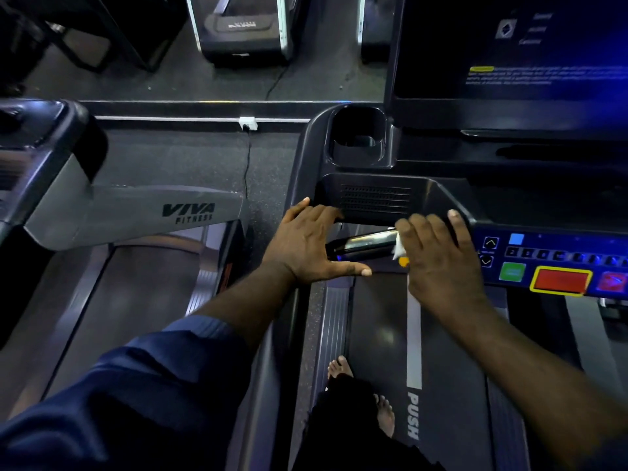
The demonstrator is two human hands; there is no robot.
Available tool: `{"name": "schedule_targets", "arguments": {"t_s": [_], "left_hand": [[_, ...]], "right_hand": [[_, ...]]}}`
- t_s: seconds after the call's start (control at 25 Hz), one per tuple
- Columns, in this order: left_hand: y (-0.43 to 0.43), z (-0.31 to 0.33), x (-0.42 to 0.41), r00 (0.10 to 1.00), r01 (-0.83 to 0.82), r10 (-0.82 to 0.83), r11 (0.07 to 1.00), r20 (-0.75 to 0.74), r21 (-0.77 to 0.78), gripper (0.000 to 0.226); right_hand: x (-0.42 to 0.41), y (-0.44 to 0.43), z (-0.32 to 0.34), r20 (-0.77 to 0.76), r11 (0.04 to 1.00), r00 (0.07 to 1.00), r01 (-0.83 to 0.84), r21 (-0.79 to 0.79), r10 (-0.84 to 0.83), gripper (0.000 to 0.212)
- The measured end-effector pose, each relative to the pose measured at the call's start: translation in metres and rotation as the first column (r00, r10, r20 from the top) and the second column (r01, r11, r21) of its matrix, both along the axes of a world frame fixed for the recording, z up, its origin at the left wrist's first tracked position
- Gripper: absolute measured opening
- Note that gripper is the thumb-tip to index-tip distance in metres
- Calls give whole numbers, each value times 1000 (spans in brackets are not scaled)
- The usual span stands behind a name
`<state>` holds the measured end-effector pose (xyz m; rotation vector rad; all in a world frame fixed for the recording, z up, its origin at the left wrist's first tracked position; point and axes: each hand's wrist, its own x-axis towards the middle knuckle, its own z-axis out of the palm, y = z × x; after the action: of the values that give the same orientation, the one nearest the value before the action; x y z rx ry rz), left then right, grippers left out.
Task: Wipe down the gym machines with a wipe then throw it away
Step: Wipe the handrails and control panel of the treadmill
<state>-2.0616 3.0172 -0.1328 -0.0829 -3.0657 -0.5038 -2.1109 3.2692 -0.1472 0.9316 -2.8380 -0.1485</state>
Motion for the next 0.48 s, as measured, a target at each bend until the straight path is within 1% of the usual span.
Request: {"name": "schedule_targets", "arguments": {"t_s": [0.04, 0.12, 0.2, 0.24, 0.32, 0.4, 0.44, 0.48], "left_hand": [[1, 0, -1, 1000, 4, -4, 1000, 10, -11, 111], [0, 0, -3, 999, 8, -6, 999, 34, -41, 111], [-1, 0, -4, 999, 8, -4, 996, 51, -86, 107], [-1, -1, -4, 998, 10, -4, 995, 57, -100, 101], [-1, -3, -5, 999, 7, -2, 994, 50, -108, 93], [-2, -3, -5, 999, 5, 1, 993, 54, -116, 91], [-2, -3, -5, 998, 3, 4, 993, 56, -121, 90], [-2, -4, -5, 998, 0, 8, 992, 59, -129, 89]], "right_hand": [[2, -1, 1, 4, 999, 999, 43, 1, -43, 79], [2, -19, 2, 21, 996, 997, 79, -29, -79, 63], [-11, -36, 10, 49, 997, 997, 56, -44, -54, 43], [-16, -36, 14, 65, 999, 997, 39, -31, -37, 39], [-18, -20, 12, 83, 1000, 997, 3, -30, -1, 44], [-5, -5, 4, 31, 999, 999, -7, -42, 9, 59], [-1, -4, 0, 15, 1000, 1000, 2, -28, -1, 62], [-4, -9, 0, 25, 1000, 1000, 17, -17, -17, 58]]}}
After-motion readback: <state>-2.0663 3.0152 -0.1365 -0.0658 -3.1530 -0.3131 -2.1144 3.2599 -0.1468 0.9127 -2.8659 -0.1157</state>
